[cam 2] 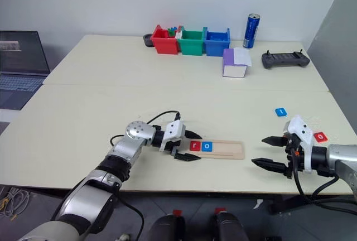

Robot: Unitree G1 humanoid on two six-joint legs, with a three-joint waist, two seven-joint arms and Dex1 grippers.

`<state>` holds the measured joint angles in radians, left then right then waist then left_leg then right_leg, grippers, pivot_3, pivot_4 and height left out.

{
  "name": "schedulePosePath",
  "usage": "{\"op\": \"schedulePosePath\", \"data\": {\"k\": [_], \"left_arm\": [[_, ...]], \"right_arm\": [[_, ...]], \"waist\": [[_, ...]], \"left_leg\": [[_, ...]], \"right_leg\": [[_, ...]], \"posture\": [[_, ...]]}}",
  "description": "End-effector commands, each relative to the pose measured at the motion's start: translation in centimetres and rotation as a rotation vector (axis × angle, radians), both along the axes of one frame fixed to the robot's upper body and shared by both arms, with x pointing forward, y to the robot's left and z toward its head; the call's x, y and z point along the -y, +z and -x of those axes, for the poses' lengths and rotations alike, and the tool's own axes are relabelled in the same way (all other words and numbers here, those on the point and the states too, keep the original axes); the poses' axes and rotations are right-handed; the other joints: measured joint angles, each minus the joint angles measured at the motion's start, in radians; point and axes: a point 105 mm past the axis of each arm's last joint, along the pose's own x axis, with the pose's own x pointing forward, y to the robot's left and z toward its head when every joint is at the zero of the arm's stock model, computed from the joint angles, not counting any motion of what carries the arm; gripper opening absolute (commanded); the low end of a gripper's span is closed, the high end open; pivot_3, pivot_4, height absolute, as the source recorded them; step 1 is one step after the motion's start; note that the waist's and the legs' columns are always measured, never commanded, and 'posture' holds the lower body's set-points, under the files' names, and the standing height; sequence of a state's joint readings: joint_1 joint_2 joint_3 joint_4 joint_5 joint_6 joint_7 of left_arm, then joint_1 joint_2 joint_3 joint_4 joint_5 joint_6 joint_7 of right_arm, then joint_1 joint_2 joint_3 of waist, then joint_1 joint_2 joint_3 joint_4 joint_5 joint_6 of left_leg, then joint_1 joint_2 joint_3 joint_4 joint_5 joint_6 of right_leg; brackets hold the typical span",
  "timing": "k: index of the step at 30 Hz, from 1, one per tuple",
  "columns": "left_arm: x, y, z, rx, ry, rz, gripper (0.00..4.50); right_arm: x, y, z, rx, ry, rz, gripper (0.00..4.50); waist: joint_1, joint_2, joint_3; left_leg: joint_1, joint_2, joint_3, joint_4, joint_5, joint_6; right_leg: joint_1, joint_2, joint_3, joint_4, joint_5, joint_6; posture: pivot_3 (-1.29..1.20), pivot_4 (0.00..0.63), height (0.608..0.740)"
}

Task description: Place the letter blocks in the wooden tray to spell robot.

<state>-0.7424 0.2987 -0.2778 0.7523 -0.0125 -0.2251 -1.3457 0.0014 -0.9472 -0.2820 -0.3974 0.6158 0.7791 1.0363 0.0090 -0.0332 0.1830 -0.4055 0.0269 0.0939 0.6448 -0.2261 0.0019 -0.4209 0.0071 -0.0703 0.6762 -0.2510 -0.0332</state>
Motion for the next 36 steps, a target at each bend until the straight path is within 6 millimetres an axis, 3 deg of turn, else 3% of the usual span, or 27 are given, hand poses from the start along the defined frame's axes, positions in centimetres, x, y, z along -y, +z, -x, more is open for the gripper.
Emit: {"op": "schedulePosePath", "data": {"k": [1, 32, 34, 36], "left_arm": [[1.0, 0.3, -0.3, 0.021, -0.006, -0.009, 3.38], [1.9, 0.1, 0.6, -0.005, 0.035, -0.018, 3.38], [2.0, 0.2, 0.5, -0.004, 0.039, -0.013, 4.10], [2.0, 0.3, 0.5, -0.011, 0.036, -0.010, 4.44]], "right_arm": [[0.0, 1.1, 0.2, 0.052, -0.007, -0.006, 4.50], [-0.3, 0.9, -0.5, 0.051, 0.001, -0.014, 4.50], [-0.2, 0.8, -0.5, 0.050, -0.003, -0.014, 4.50], [-0.2, 0.8, -0.6, 0.050, -0.005, -0.016, 4.50]], "waist": [[0.000, 0.000, 0.000], [-0.001, 0.000, 0.000], [-0.001, 0.000, 0.000], [-0.001, 0.000, 0.000]], "left_leg": [[0.000, 0.000, 0.000, 0.000, 0.000, 0.000], [-0.003, 0.000, -0.005, 0.001, 0.000, 0.000], [-0.003, 0.000, -0.005, 0.001, 0.000, 0.000], [-0.003, 0.000, -0.005, 0.001, 0.000, 0.000]], "right_leg": [[0.000, 0.000, 0.000, 0.000, 0.000, 0.000], [0.000, 0.000, -0.003, -0.003, 0.001, 0.002], [0.000, 0.000, -0.004, -0.004, 0.001, 0.002], [0.000, 0.000, -0.004, -0.004, 0.001, 0.002]], "posture": [[0.00, 0.150, 0.740], [0.00, 0.150, 0.740], [0.00, 0.150, 0.740], [0.00, 0.150, 0.740]]}}
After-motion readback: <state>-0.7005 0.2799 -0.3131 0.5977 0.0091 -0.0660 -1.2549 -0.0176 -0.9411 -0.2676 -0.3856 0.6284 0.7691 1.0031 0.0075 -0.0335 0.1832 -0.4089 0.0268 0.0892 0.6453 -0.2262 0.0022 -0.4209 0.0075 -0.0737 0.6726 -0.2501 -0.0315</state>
